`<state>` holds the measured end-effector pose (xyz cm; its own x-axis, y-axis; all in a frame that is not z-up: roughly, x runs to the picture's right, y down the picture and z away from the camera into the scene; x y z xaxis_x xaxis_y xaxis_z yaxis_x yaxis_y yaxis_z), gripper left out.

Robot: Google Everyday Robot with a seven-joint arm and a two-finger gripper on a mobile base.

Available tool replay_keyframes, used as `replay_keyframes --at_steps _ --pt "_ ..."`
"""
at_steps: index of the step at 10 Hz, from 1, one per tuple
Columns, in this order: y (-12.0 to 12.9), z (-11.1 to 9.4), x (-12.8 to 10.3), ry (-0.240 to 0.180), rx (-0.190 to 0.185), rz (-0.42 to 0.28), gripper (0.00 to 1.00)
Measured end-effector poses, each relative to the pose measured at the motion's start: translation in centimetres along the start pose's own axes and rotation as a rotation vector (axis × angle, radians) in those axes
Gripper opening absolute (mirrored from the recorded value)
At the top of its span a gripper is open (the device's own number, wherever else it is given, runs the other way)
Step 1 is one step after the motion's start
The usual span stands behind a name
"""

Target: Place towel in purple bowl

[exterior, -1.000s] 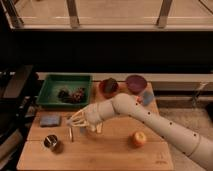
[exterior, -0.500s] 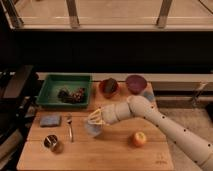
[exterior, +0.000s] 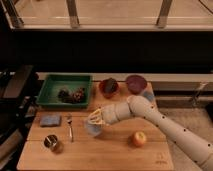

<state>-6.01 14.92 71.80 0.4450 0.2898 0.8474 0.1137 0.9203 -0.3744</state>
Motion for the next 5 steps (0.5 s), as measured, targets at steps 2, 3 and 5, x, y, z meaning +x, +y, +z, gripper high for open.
replay_keyframes --at_steps 2,3,5 --pt "-0.2 -0.1 0.3 0.018 0.016 0.018 0.02" --pt "-0.6 -0.9 0.8 0.038 0.044 0.032 0.02" --pt "-1.7 -4.0 1.9 0.079 0.111 0.054 0.02"
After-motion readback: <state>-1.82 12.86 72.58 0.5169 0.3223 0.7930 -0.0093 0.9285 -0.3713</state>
